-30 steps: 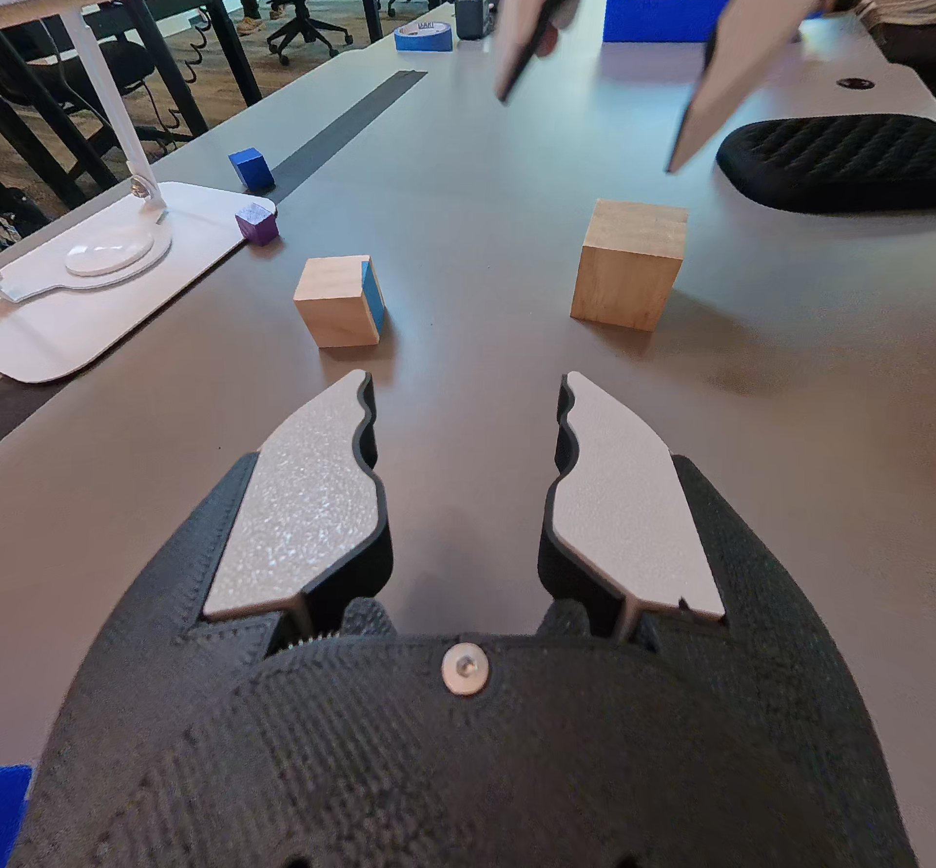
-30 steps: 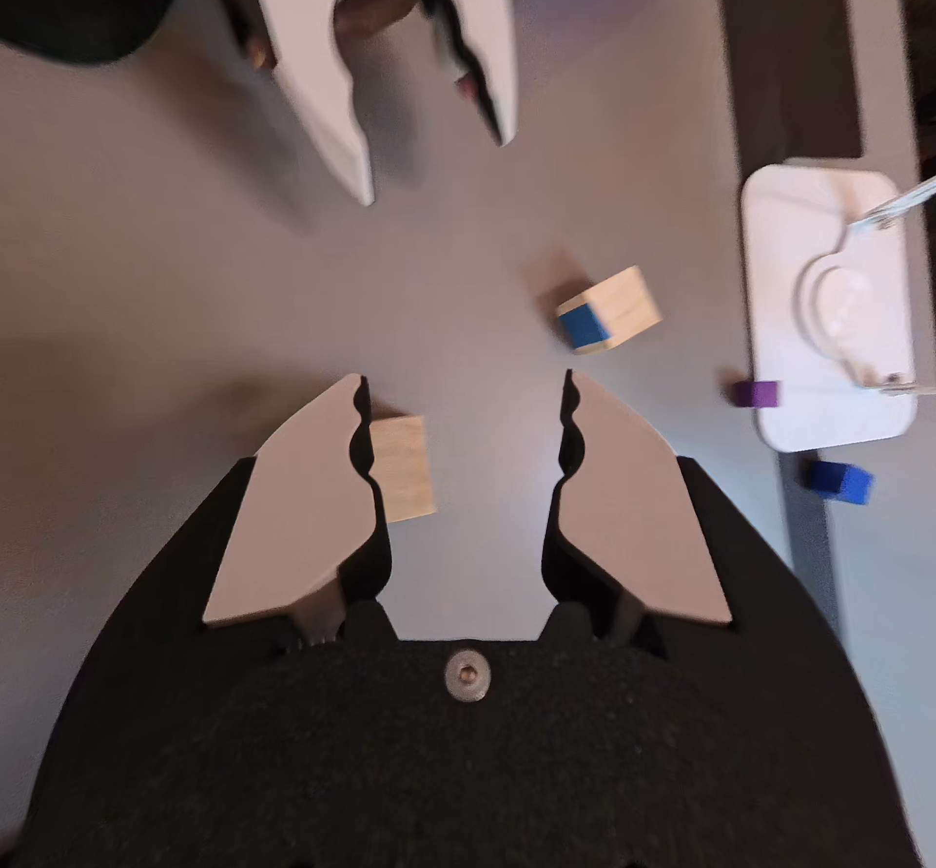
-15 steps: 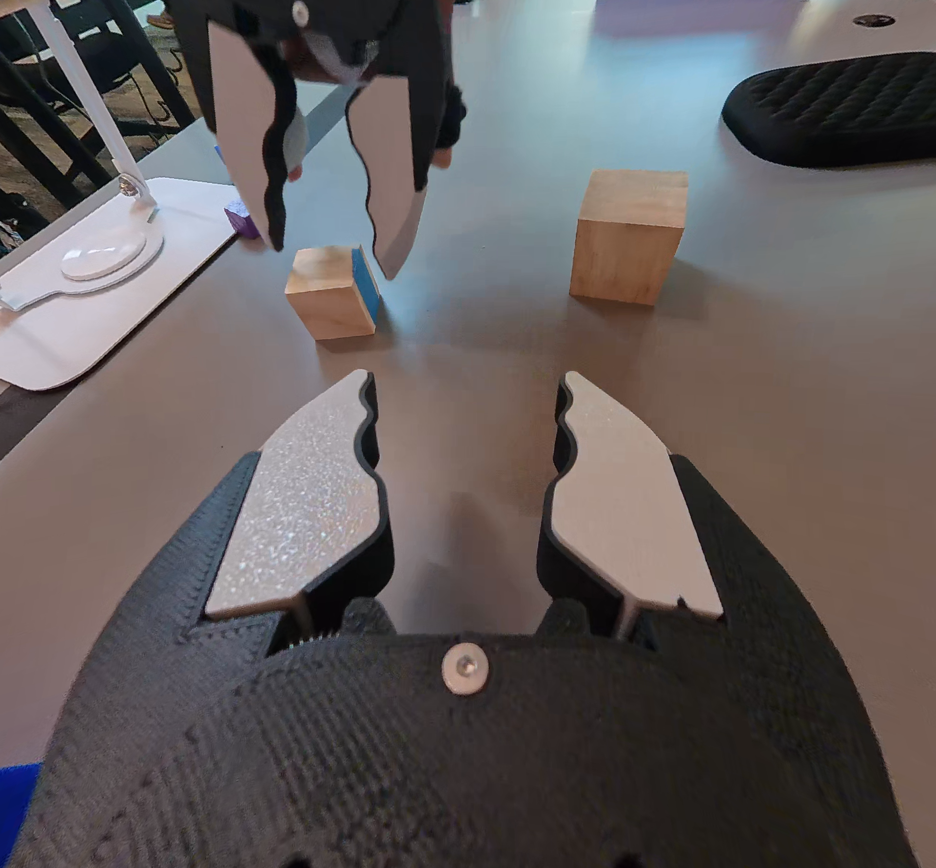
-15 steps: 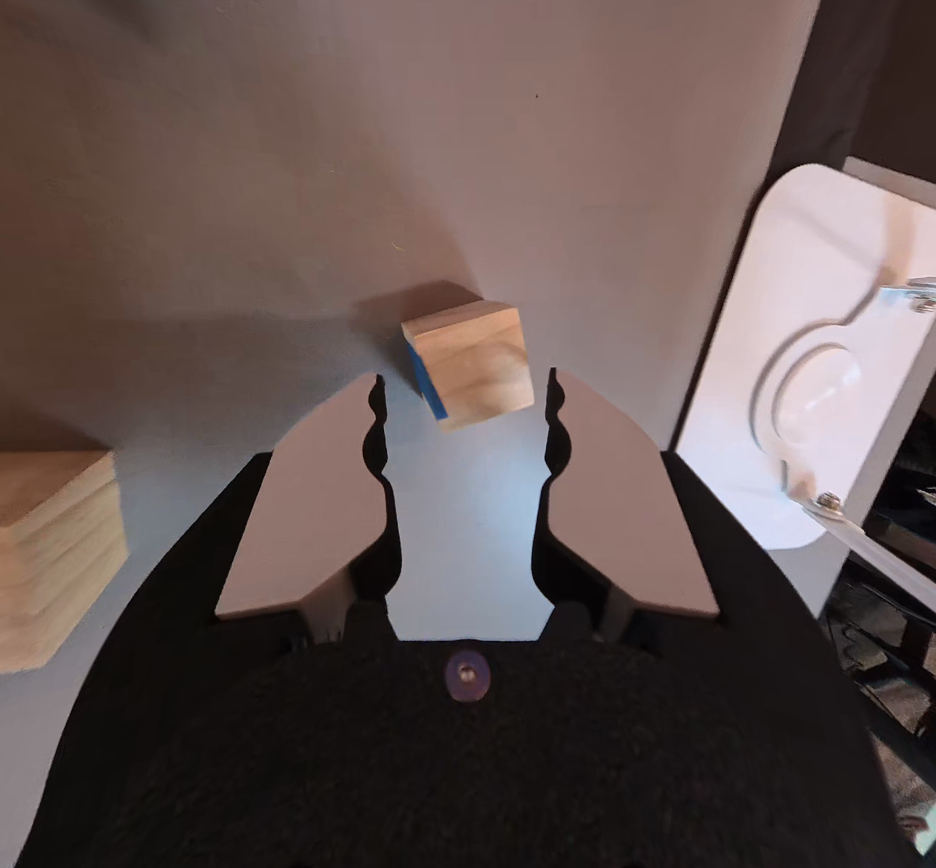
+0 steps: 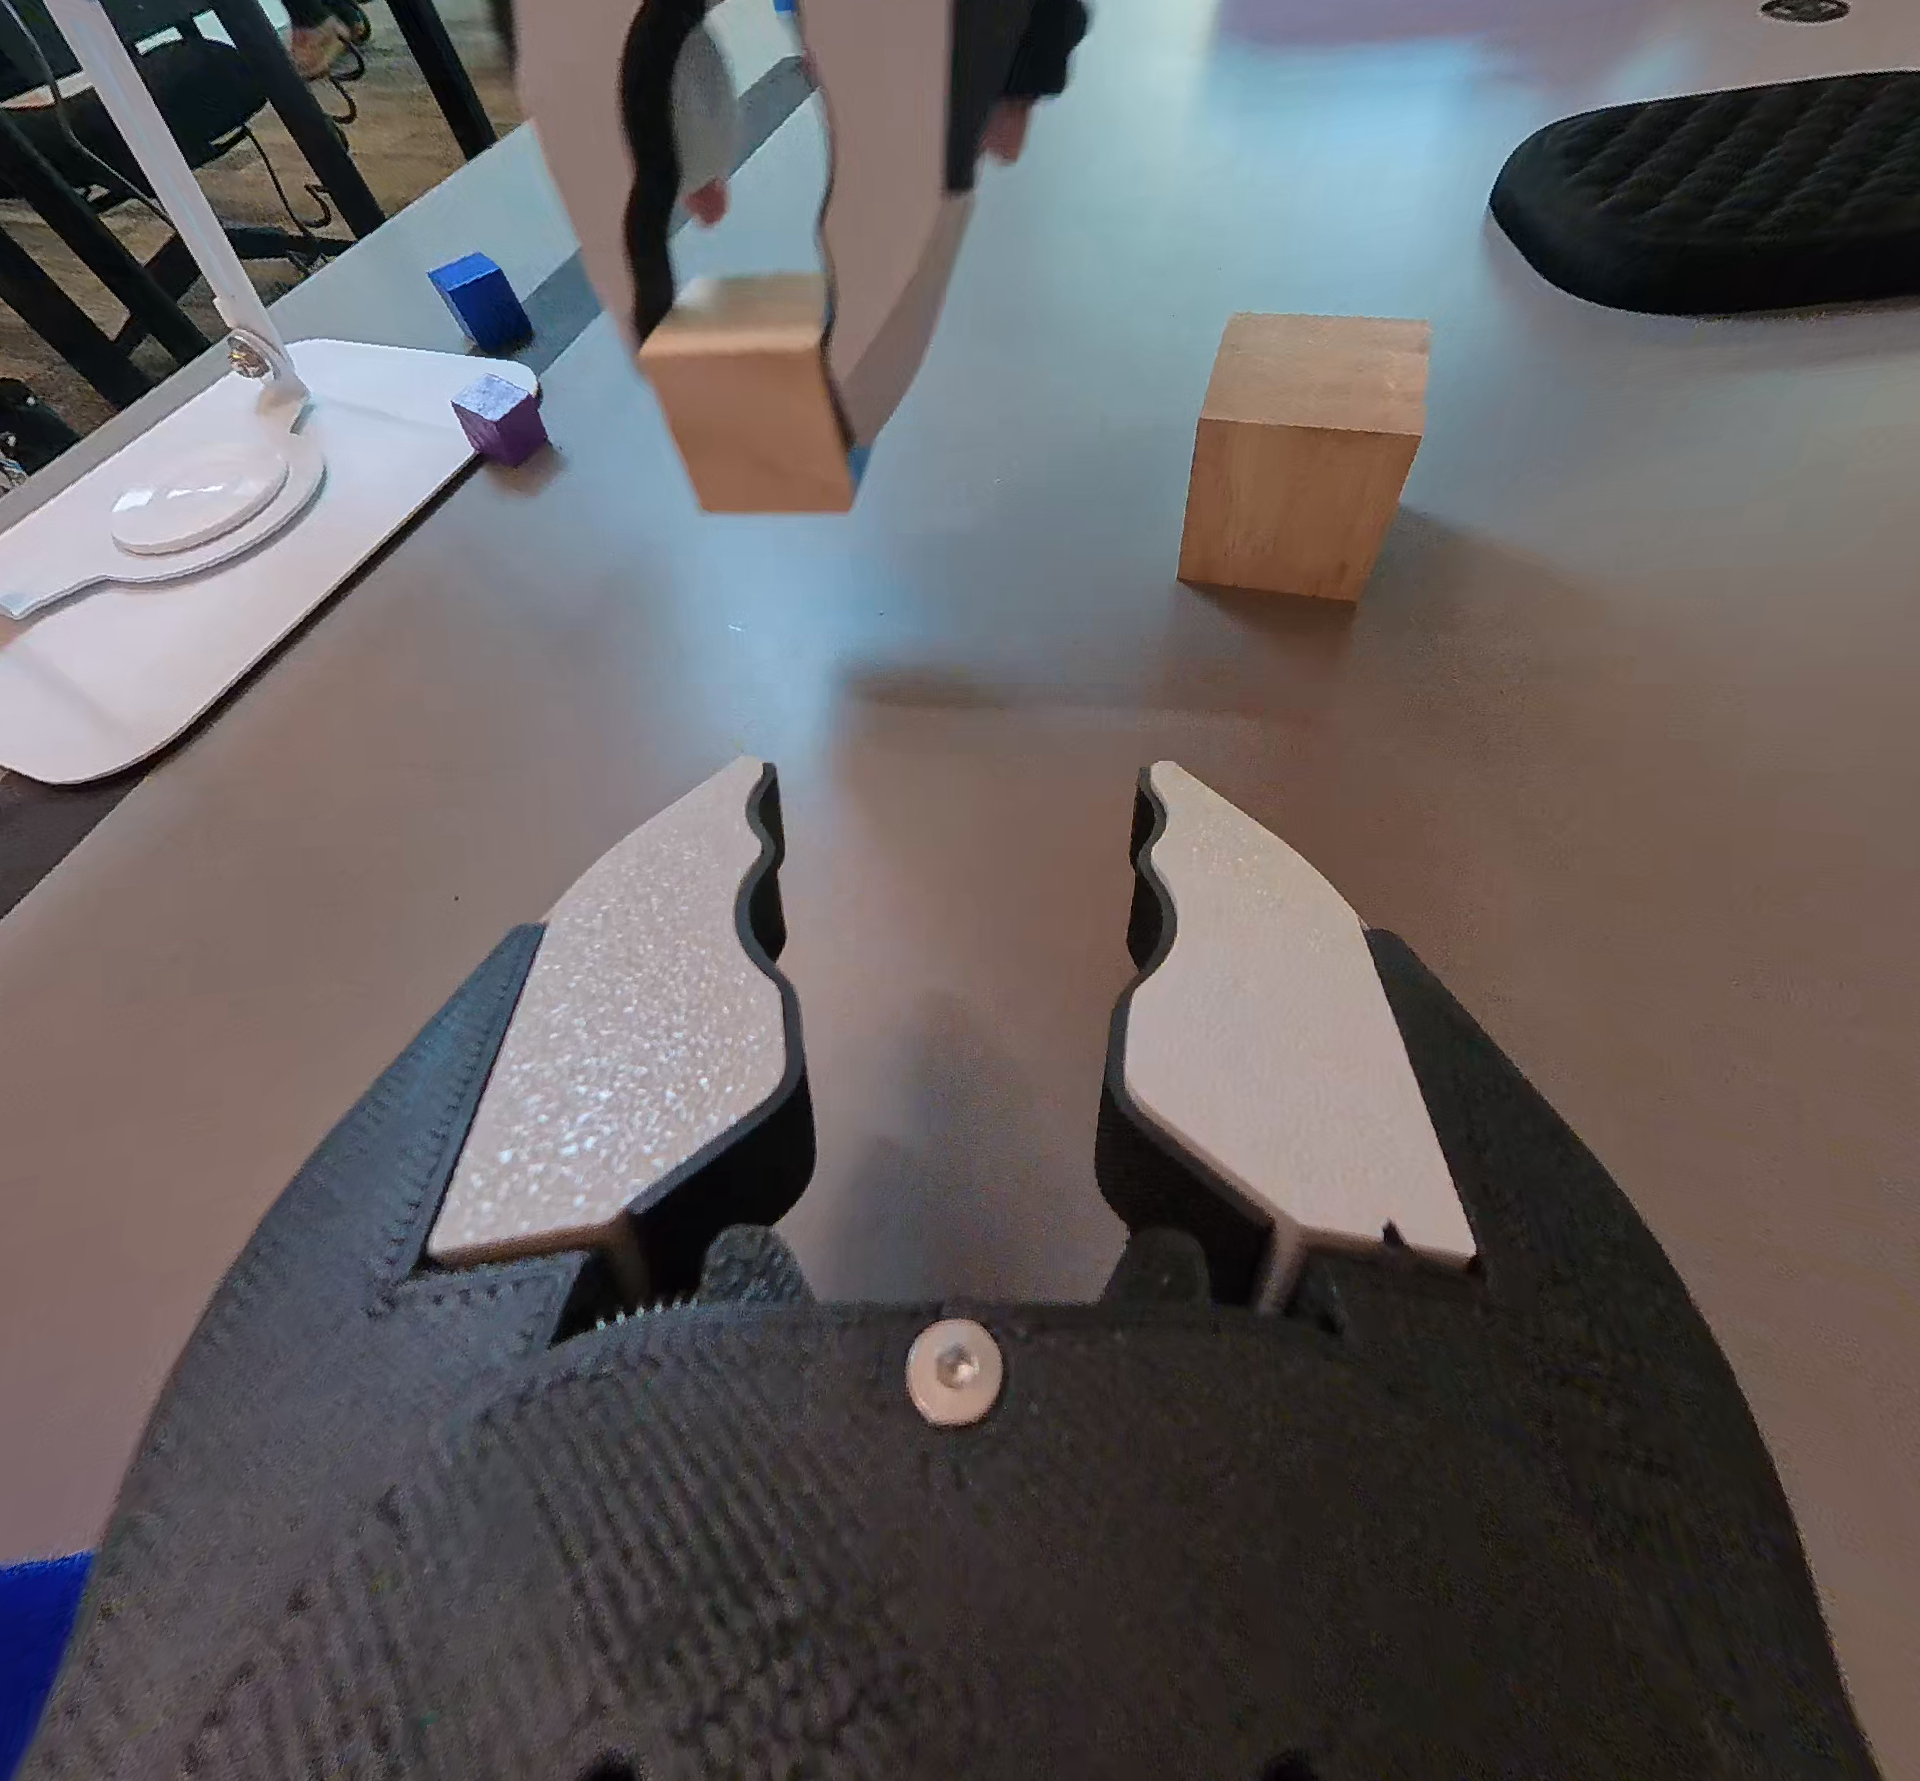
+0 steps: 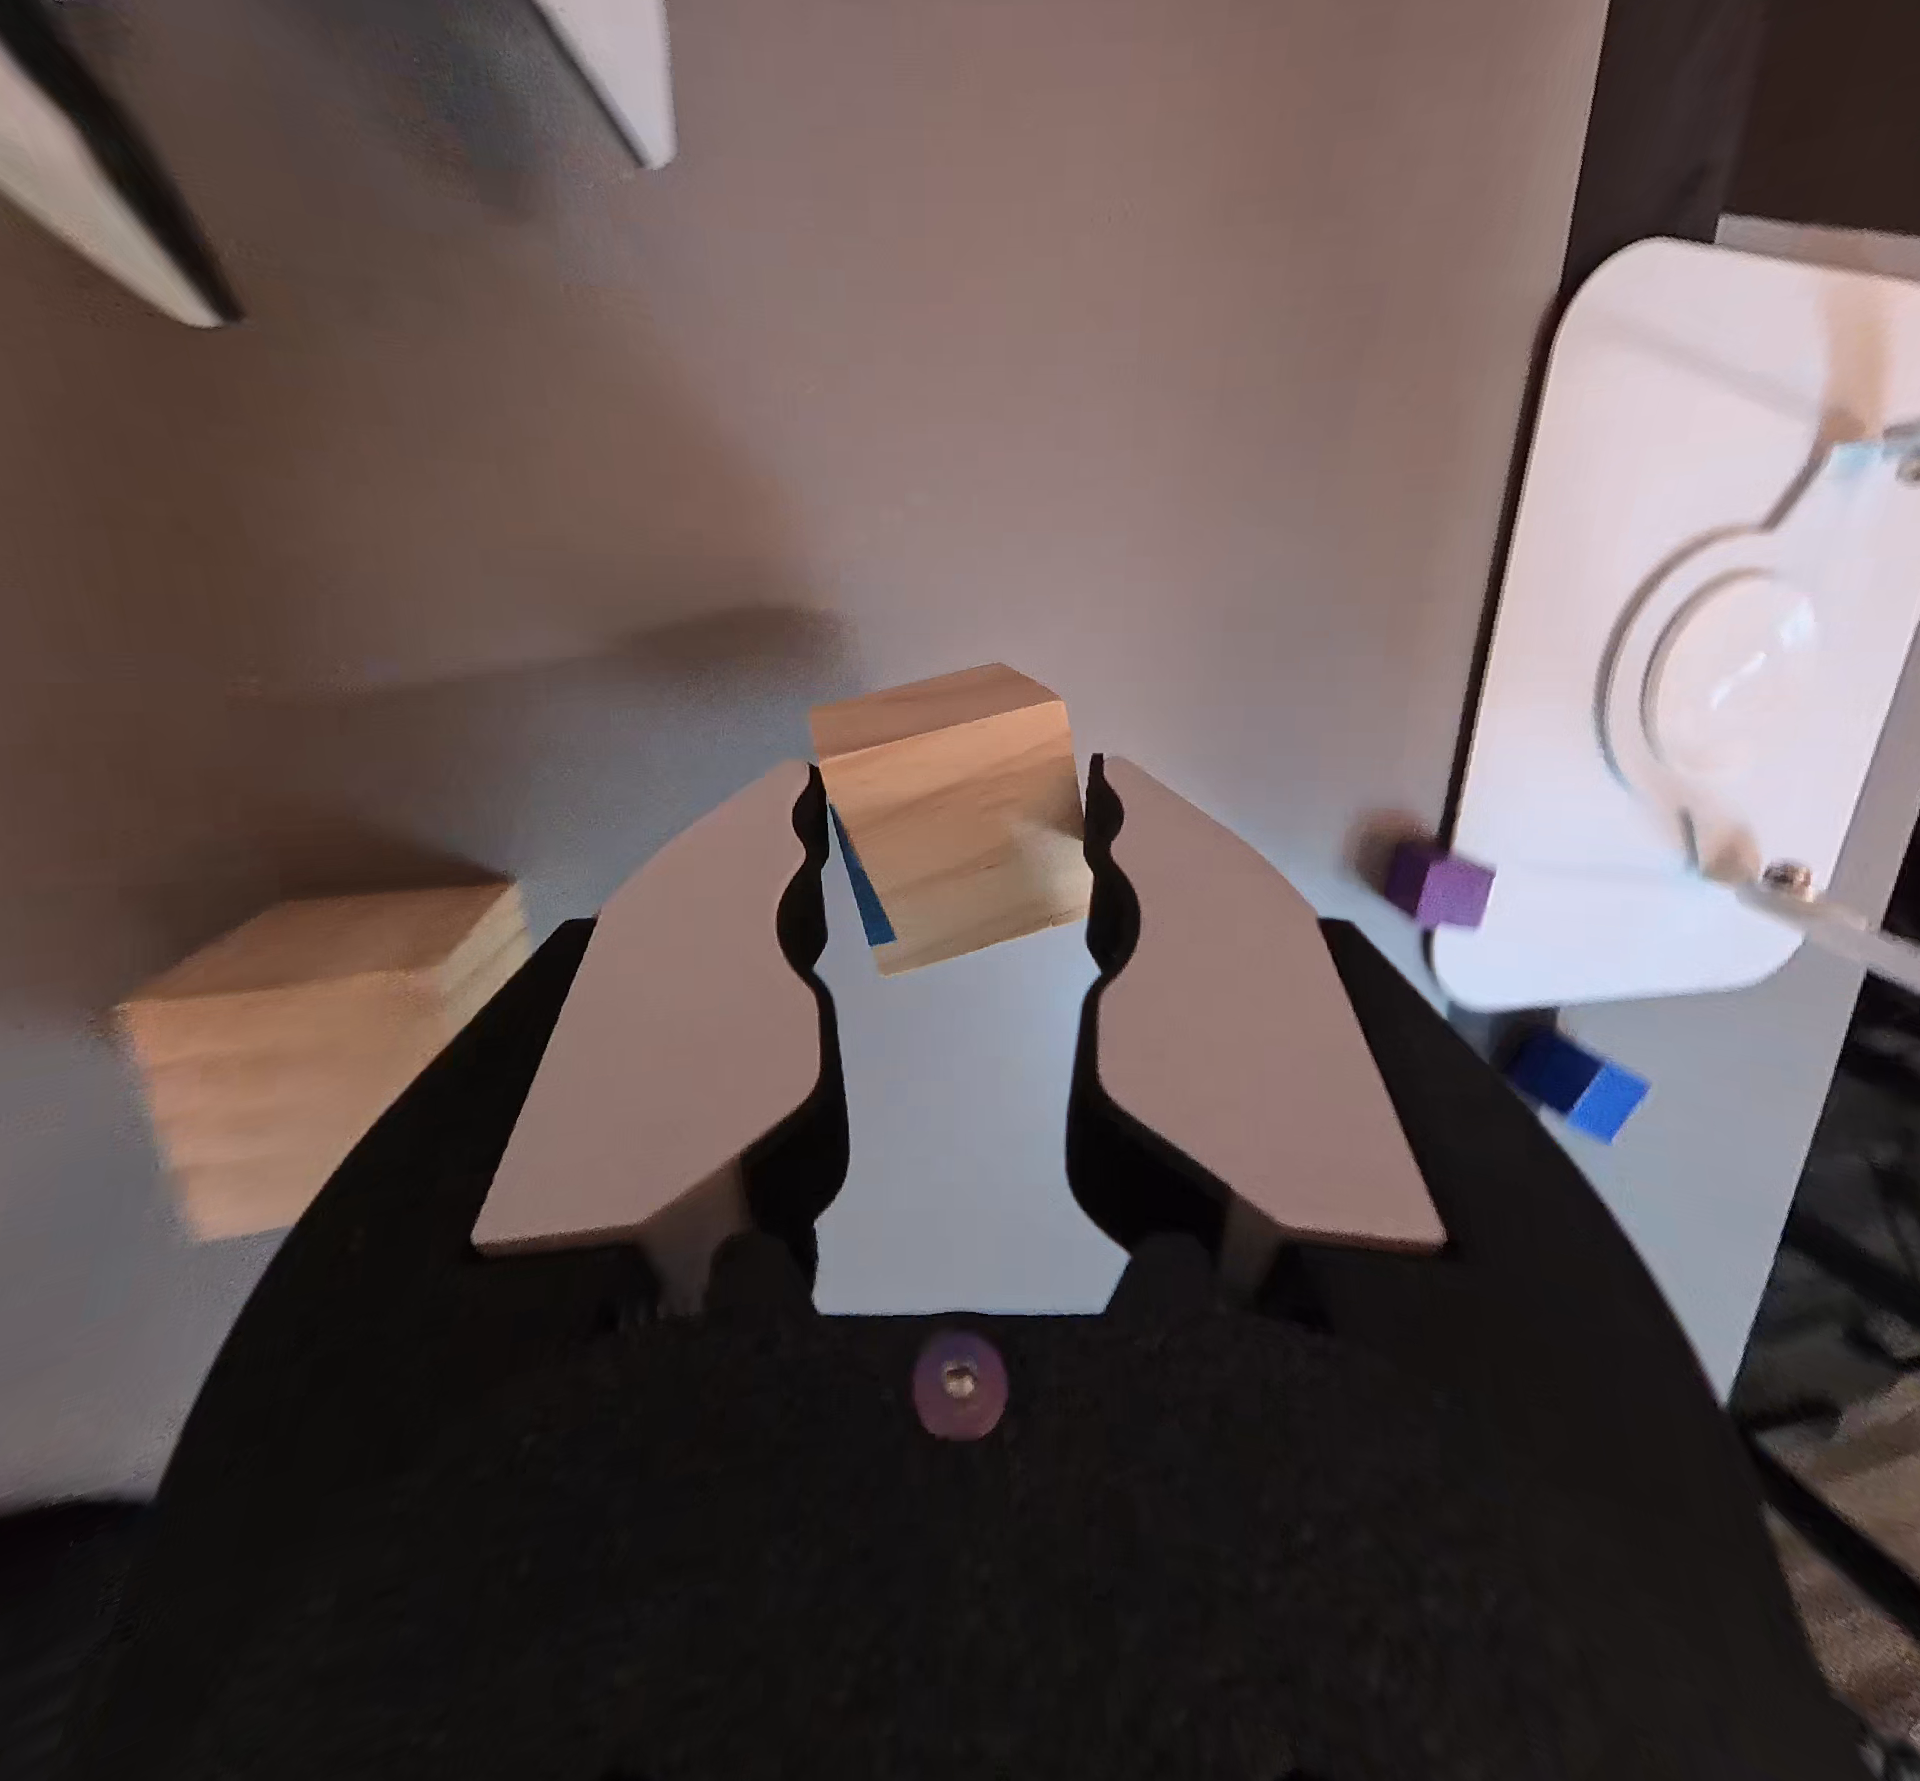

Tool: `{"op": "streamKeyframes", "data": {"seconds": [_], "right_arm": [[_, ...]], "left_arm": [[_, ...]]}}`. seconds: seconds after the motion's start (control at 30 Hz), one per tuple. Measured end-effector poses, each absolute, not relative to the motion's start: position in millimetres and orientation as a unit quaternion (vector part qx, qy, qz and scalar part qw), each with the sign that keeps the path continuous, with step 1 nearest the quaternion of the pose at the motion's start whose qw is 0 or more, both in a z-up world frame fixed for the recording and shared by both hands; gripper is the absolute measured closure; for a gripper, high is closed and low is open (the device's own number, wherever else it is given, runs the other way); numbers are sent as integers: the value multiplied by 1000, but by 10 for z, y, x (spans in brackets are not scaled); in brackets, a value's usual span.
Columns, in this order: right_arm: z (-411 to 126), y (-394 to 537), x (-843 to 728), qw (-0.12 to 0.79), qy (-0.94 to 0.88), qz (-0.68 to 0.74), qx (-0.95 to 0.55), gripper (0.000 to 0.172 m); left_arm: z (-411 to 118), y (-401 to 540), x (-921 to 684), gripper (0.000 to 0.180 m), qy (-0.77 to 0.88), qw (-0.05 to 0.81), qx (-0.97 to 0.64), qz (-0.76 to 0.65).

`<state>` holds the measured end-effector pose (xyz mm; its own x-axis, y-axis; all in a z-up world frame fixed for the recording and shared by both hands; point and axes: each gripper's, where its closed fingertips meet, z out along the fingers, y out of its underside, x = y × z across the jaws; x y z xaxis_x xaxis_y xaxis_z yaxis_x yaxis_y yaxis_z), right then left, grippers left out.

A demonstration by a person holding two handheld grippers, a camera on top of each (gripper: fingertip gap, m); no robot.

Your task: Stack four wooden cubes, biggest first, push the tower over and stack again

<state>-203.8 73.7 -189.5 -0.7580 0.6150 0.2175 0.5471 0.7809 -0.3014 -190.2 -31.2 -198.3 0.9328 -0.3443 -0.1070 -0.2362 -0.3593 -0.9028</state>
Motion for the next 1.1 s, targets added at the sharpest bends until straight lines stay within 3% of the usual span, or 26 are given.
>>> {"op": "streamKeyframes", "data": {"seconds": [0.37,1.1], "right_arm": [[-1695,490,-971,149,-923,76,-346,124],[-1862,412,-745,151,-910,66,-381,124]], "left_arm": [[-2037,-311,-1891,117,173,532,-828,-47],[-2101,-310,-1914,118,165,525,-834,-49]]}}
